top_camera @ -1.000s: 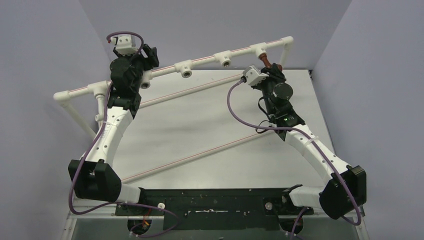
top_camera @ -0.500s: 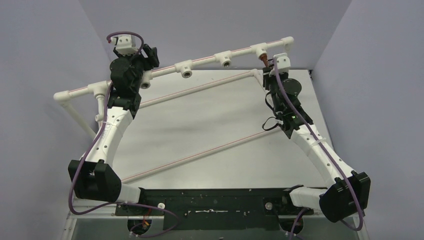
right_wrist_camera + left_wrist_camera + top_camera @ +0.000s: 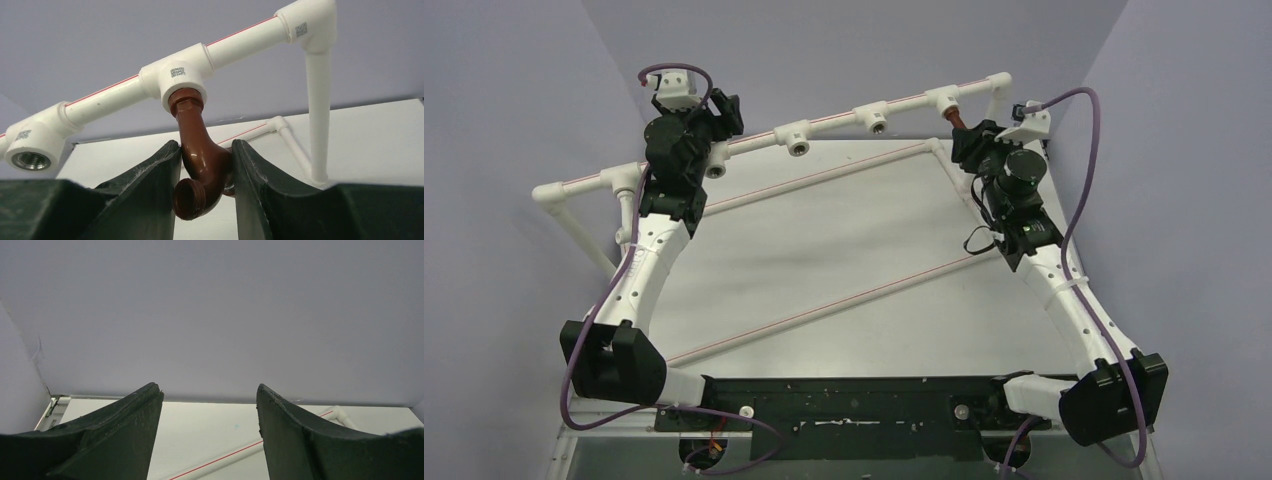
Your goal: Install the water faucets
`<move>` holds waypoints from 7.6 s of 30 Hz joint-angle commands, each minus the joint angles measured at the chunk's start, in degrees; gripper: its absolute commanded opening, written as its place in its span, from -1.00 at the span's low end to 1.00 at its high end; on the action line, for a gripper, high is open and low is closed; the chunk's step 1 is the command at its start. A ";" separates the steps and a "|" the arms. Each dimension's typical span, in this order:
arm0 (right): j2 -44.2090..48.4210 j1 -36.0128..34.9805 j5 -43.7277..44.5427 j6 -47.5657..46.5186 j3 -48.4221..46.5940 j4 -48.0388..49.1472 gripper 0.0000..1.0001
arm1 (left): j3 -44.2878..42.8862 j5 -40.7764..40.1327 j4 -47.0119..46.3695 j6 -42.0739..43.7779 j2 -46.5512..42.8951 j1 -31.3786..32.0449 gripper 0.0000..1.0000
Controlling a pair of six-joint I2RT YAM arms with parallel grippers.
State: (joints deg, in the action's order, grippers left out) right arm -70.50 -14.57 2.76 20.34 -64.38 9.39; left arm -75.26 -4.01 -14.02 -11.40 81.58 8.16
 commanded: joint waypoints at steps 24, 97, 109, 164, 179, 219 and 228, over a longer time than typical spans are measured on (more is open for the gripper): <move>9.39 -0.18 -12.56 -19.09 -3.95 0.21 0.50 | 3.86 1.82 13.50 1.69 4.75 -0.02 0.33; -2.60 1.26 -11.09 2.08 6.93 20.87 -1.00 | 3.80 1.98 13.55 1.73 5.09 -0.52 0.33; -1.72 1.13 -12.11 0.64 6.81 18.43 -1.00 | 3.79 2.03 13.49 1.69 5.01 -0.56 0.33; -1.84 1.53 -11.54 2.34 8.96 22.32 -1.00 | 3.68 2.52 13.55 1.38 5.34 -0.79 0.33; -0.24 1.54 -9.87 -8.46 3.62 14.45 0.24 | 4.25 1.11 12.95 1.70 5.22 -0.14 0.33; 37.40 1.60 5.33 -3.27 21.57 -5.86 1.00 | -3.89 -2.41 6.38 -4.46 0.27 3.14 0.35; 39.66 1.64 8.20 -1.28 28.86 -6.34 1.00 | -8.11 0.96 5.15 -6.12 -5.75 3.11 0.35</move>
State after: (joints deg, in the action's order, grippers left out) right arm -31.18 -12.80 8.78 17.93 -37.39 2.02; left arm -79.57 -6.17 -7.84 -16.10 81.19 11.11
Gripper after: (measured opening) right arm 0.999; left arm 0.673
